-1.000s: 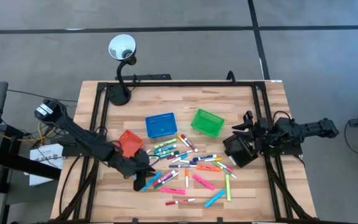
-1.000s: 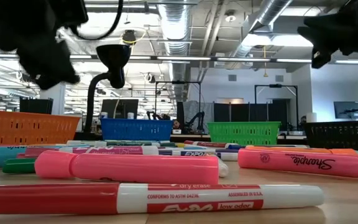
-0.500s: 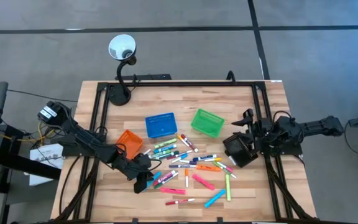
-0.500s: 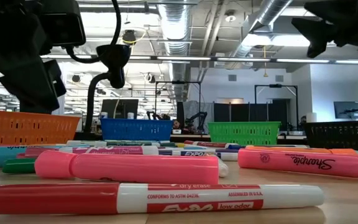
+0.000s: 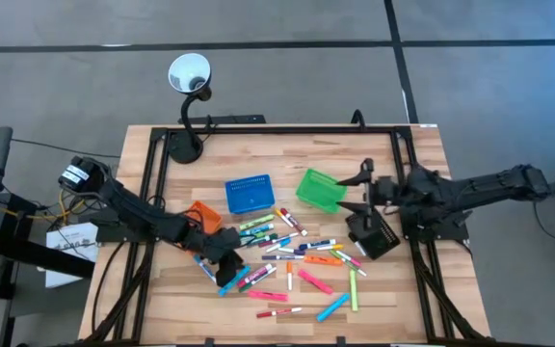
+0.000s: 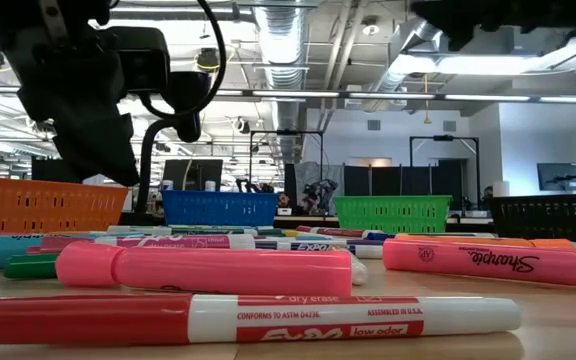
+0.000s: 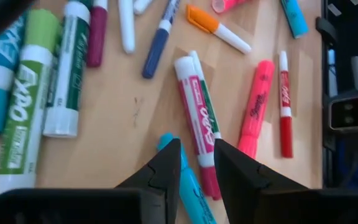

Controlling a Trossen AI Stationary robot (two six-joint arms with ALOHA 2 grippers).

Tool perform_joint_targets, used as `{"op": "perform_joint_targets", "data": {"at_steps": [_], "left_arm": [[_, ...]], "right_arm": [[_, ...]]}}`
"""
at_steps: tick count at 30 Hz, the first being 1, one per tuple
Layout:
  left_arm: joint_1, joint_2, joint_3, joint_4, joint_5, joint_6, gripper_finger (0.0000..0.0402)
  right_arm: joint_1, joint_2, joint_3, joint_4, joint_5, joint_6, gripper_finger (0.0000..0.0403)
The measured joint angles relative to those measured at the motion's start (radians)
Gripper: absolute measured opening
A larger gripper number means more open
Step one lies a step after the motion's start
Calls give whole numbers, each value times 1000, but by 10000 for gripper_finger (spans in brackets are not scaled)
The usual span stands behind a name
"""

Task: Pick & Place Markers
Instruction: Put the left blue highlighter pen into the orange basket

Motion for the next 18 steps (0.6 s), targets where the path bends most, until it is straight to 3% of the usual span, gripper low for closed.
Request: {"op": "perform_joint_targets", "data": {"at_steps": [10, 15, 18], "left_arm": [[113, -1, 68, -9, 99, 161, 171], [118, -2, 216, -284, 116, 216, 169], [87, -2, 257, -399, 98, 168, 166]], "right_arm": [[-87, 201, 117, -49, -1, -1, 227], [-135, 235, 145, -46, -2, -63, 227], [-159, 235, 152, -40, -3, -84, 226]]}}
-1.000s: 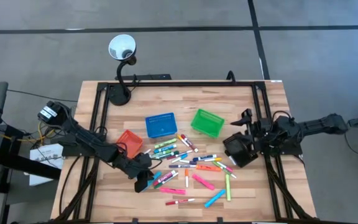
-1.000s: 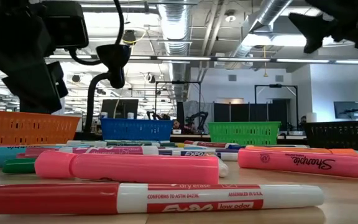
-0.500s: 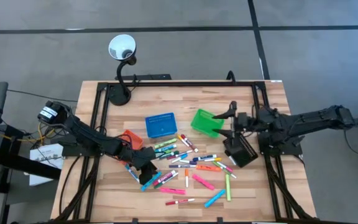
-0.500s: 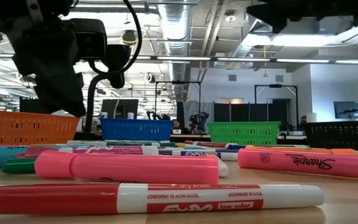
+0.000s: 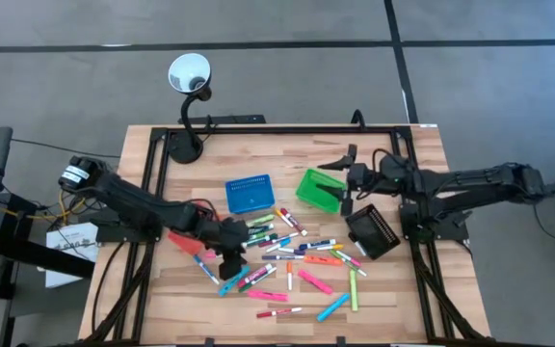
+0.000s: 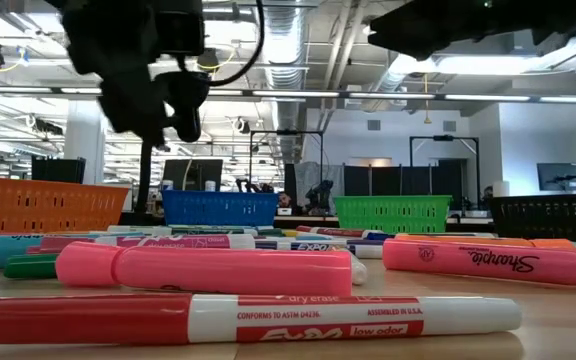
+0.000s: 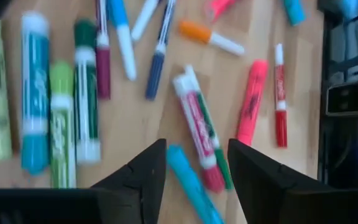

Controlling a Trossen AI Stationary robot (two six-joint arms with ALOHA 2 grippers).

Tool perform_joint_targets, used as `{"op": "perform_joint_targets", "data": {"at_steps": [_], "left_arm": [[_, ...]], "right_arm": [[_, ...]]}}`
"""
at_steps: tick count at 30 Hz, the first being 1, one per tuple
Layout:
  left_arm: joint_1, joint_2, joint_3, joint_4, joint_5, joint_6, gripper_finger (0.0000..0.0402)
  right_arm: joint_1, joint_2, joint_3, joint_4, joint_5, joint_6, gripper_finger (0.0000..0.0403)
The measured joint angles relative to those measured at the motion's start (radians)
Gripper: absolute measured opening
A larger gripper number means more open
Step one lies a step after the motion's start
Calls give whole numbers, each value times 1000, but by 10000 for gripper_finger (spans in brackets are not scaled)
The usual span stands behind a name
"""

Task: Pick & Place Markers
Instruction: Put the left blue highlighter pen into the orange basket

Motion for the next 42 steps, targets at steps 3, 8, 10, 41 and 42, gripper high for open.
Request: {"op": "perform_joint_targets", "data": {"at_steps": [3, 8, 10, 41, 42], "left_arm": [[-58, 5, -3, -1, -14, -100, 164], [-186, 59, -6, 0, -72, -200, 164], [-224, 94, -6, -1, -93, -237, 164], [-272, 172, -7, -17, -369, -228, 59], [-266, 152, -7, -35, -374, -228, 64]], "right_arm": [[-22, -1, 0, -3, -3, -1, 225], [-54, 13, 0, -5, -3, 0, 225], [-65, 24, -1, 5, -3, -1, 225], [-70, 187, -1, 23, -37, 0, 225], [-69, 193, -1, 26, -37, 3, 225]]}}
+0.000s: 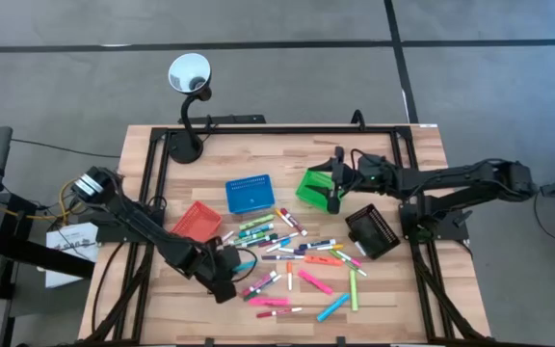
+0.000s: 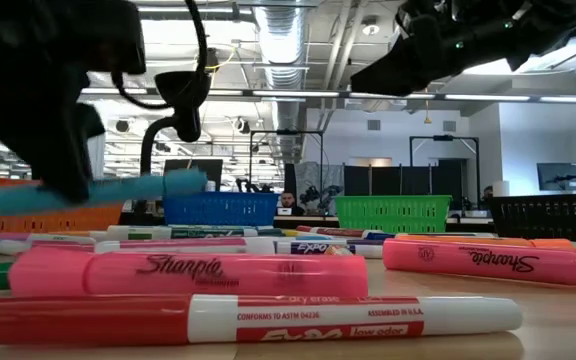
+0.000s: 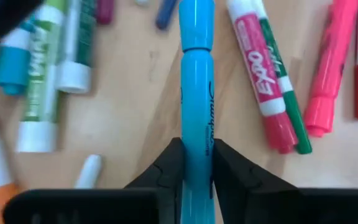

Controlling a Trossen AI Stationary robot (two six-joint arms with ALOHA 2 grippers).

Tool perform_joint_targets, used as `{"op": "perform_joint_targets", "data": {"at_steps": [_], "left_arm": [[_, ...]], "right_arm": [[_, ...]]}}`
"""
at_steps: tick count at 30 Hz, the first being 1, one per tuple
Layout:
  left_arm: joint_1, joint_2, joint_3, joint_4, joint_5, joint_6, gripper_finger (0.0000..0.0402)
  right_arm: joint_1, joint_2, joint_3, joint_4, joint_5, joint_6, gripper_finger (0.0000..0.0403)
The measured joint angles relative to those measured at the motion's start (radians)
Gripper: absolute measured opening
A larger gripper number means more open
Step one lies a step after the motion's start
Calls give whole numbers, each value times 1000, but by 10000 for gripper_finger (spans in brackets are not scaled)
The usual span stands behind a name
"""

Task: Pick & Place Markers
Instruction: Put the left blue highlighter pen into the orange basket, then put the light blue marker pen into the blue basket

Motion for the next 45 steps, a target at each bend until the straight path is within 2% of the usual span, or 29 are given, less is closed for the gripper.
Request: {"op": "perform_joint_targets", "data": {"at_steps": [4, 8, 13, 17, 20, 25, 29, 35, 40, 45], "left_arm": [[42, -104, 0, -124, -57, -8, 77], [91, -224, 0, -304, -76, -85, 72], [101, -342, 0, -476, -87, -92, 72], [100, -403, 0, -633, -91, -208, 73], [99, -434, -18, -737, -50, -325, 73], [100, -452, -160, -706, 5, -428, 78], [126, -452, -253, -569, 7, -443, 79], [138, -453, -295, -514, 11, -432, 85], [138, -453, -311, -506, 11, -431, 116], [138, -453, -308, -487, 11, -426, 141]], "right_arm": [[10, 3, 0, 3, 0, 31, 225], [27, 0, 0, 4, 0, 40, 225], [48, 18, 0, -5, 0, 40, 225], [61, 36, 0, -4, 0, 42, 225], [73, 36, 0, 1, 0, 58, 225], [91, 33, 0, 3, 0, 61, 225], [91, 33, 0, 8, 0, 59, 225], [91, 33, 0, 37, -16, 55, 225], [91, 36, 0, 38, -74, 50, 225], [92, 36, 0, 38, -82, 50, 225]]}}
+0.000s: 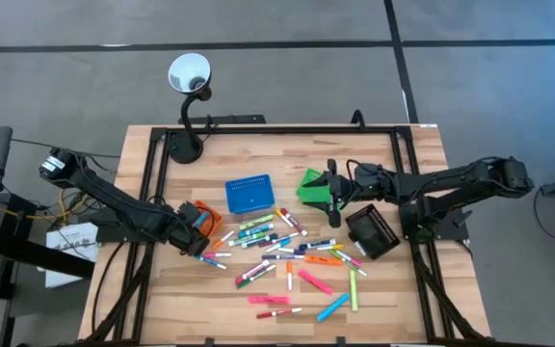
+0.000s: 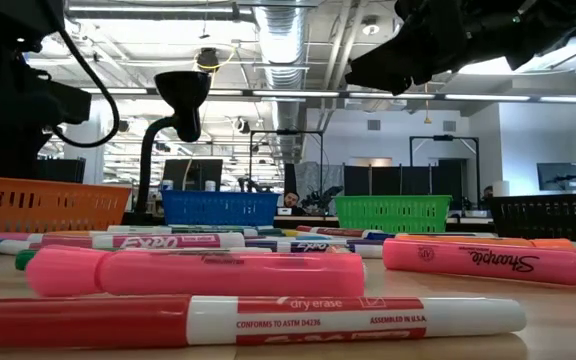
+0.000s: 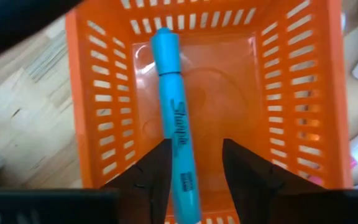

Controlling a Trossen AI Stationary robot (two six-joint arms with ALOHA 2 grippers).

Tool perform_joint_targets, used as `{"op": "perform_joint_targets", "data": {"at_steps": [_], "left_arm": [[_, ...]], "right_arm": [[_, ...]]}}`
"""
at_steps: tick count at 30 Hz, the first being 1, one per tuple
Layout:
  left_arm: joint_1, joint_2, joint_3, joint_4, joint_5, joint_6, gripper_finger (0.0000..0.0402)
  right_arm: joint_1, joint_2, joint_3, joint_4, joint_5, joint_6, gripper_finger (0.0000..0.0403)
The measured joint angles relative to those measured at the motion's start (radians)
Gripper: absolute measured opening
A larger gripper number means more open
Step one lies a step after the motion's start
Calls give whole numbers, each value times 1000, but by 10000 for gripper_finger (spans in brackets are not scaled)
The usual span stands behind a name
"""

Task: Pick & Place Markers
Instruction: Put the light blue marker pen into the blue basket

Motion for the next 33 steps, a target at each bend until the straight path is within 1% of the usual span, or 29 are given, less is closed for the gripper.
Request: {"op": "perform_joint_targets", "data": {"at_steps": [3, 7, 10, 12, 14, 16, 19, 23, 28, 33], "left_arm": [[0, -1, 37, -1, 0, 36, 141], [0, -16, 121, 3, -8, 77, 134], [-2, -30, 180, 23, -63, 120, 130], [-2, -35, 192, 99, -126, 194, 127], [1, -33, 189, 206, -168, 301, 125], [6, -21, 175, 315, -187, 399, 124], [15, 15, 153, 404, -211, 475, 124], [25, 65, 142, 413, -227, 479, 124], [37, 112, 134, 442, -257, 480, 124], [58, 156, 130, 479, -298, 494, 124]], "right_arm": [[10, 0, 0, 12, -33, 10, 225], [40, 28, 13, 12, -66, 15, 225], [59, 89, 59, 10, -67, 15, 225], [70, 158, 102, 8, -67, 16, 225], [80, 226, 138, -4, -67, 15, 225], [85, 296, 190, -21, -68, 15, 225], [87, 383, 266, -106, -70, 11, 225], [89, 482, 358, -234, -68, 8, 217], [89, 605, 435, -262, -69, 8, 195], [89, 700, 494, -269, -68, 7, 167]]}}
